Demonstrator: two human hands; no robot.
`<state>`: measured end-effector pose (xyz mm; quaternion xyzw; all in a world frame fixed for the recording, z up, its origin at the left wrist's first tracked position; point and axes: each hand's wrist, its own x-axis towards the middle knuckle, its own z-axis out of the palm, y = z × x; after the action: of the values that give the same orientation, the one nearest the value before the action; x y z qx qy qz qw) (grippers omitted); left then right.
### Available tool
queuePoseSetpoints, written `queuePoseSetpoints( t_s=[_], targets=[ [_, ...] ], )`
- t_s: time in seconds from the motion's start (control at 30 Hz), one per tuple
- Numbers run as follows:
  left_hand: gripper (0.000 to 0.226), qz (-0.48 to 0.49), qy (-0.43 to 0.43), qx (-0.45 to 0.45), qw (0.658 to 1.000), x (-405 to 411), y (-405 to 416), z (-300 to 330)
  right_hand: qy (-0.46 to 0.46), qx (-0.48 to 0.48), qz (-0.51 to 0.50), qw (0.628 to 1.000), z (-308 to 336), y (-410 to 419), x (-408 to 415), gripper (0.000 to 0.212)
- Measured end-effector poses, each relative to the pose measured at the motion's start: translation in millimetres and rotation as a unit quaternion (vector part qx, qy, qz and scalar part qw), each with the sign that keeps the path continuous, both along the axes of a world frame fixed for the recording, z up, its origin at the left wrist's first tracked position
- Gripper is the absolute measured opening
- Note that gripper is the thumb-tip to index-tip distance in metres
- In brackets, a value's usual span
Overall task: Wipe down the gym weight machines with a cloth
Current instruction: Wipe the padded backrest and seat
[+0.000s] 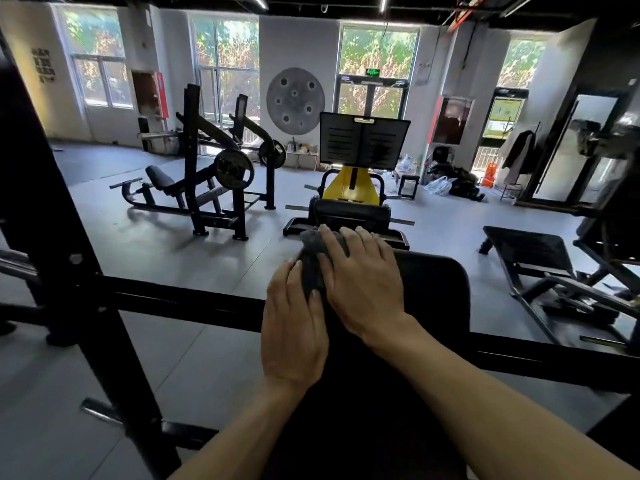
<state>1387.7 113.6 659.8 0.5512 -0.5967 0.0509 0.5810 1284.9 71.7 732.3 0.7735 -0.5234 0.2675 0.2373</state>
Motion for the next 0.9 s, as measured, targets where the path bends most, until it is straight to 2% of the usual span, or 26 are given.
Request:
queuePoseSetpoints(
  t_s=[0.1, 0.23, 0.37, 0.47, 0.53, 0.63, 0.7, 0.8, 0.9],
  targets=[
    [0.053, 0.023, -0.080, 0.005, 0.997, -4, 0, 0, 0.013, -0.015, 0.008, 1.000, -1, -1, -48, 0.046],
    [0.056, 0.042, -0.056, 0.031, 0.997, -7, 0, 1, -0.034, -0.009, -0.054, 0.998, -11, 14, -117, 0.048],
    [0.054, 0.048, 0.012, 0.048, 0.998, -5, -3, -1, -0.102, -0.038, -0.037, 0.993, -17, 10, -67, 0.043],
    [0.056, 0.029, 0.029, 0.036, 0.999, -3, -2, 0, -0.091, -0.068, 0.030, 0.993, -13, -6, -7, 0.041],
    [0.060, 0.019, 0.016, 0.028, 0.999, -4, -1, 0, -0.045, -0.069, 0.081, 0.993, -9, -14, 6, 0.039],
    [0.064, 0.031, -0.034, 0.029, 0.999, 2, 1, -1, 0.044, -0.054, 0.149, 0.986, -4, -14, -2, 0.046],
    [0.065, 0.043, -0.083, 0.028, 0.995, -1, 2, 2, 0.067, -0.047, 0.147, 0.986, -4, -5, -37, 0.051],
    [0.065, 0.045, -0.197, -0.001, 0.979, -5, 1, 5, 0.016, -0.049, 0.088, 0.995, -15, 17, -113, 0.058],
    [0.060, 0.035, -0.275, -0.033, 0.960, -6, 0, 4, -0.094, -0.033, 0.013, 0.995, -46, 52, -146, 0.065]
  ],
)
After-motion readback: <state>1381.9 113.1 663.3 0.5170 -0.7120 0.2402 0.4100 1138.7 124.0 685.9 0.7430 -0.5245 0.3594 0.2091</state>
